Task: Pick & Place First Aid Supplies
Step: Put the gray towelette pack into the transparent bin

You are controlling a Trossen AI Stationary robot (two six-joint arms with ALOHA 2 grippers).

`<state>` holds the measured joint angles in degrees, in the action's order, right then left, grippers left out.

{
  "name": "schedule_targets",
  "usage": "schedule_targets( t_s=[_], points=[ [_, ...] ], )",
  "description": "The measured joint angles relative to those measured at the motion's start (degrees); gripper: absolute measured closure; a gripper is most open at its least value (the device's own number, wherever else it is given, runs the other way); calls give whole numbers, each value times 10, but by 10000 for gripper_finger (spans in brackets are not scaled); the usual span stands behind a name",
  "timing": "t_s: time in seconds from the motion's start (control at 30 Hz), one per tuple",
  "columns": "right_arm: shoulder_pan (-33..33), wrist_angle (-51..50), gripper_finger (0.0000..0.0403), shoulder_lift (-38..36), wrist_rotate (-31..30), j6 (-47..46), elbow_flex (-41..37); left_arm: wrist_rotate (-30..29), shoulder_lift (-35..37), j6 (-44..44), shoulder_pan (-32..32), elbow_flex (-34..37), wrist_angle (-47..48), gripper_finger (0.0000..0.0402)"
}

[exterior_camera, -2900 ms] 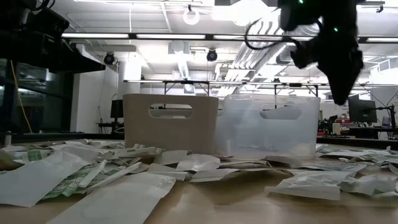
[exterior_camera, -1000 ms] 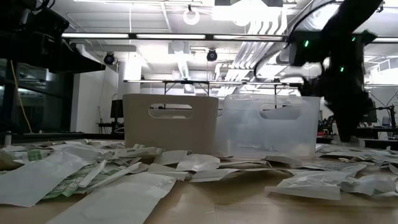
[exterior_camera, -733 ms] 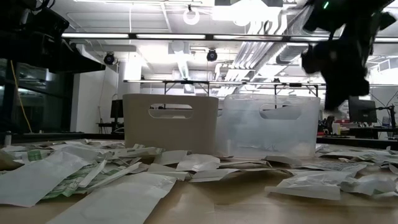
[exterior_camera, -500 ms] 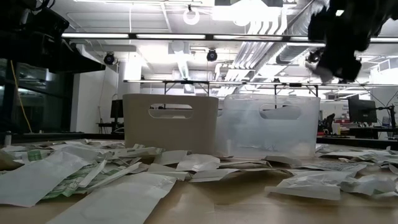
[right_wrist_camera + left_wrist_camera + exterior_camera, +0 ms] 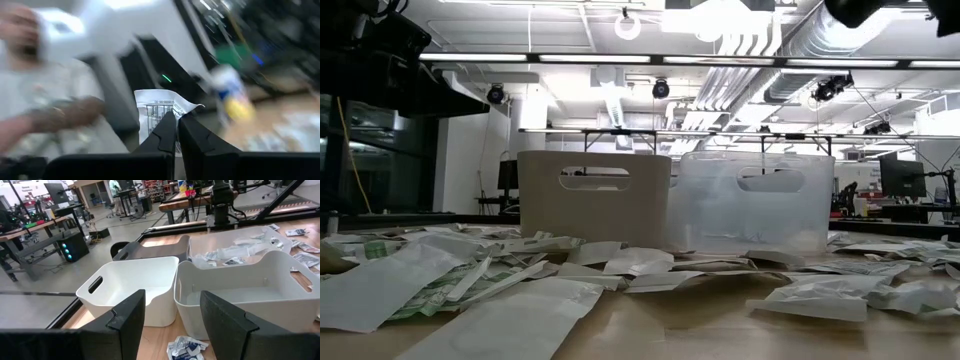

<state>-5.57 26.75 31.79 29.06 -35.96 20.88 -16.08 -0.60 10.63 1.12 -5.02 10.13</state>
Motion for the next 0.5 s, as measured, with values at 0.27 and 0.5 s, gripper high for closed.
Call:
schedule_targets(
  t_s=[0.27,0.5],
  points=[
    [-29,225,401,16,-43,-70,-113,0,0,0,0,0,0,213],
    [-30,164,402,16,-100,-102,-127,0,0,0,0,0,0,213]
  ],
)
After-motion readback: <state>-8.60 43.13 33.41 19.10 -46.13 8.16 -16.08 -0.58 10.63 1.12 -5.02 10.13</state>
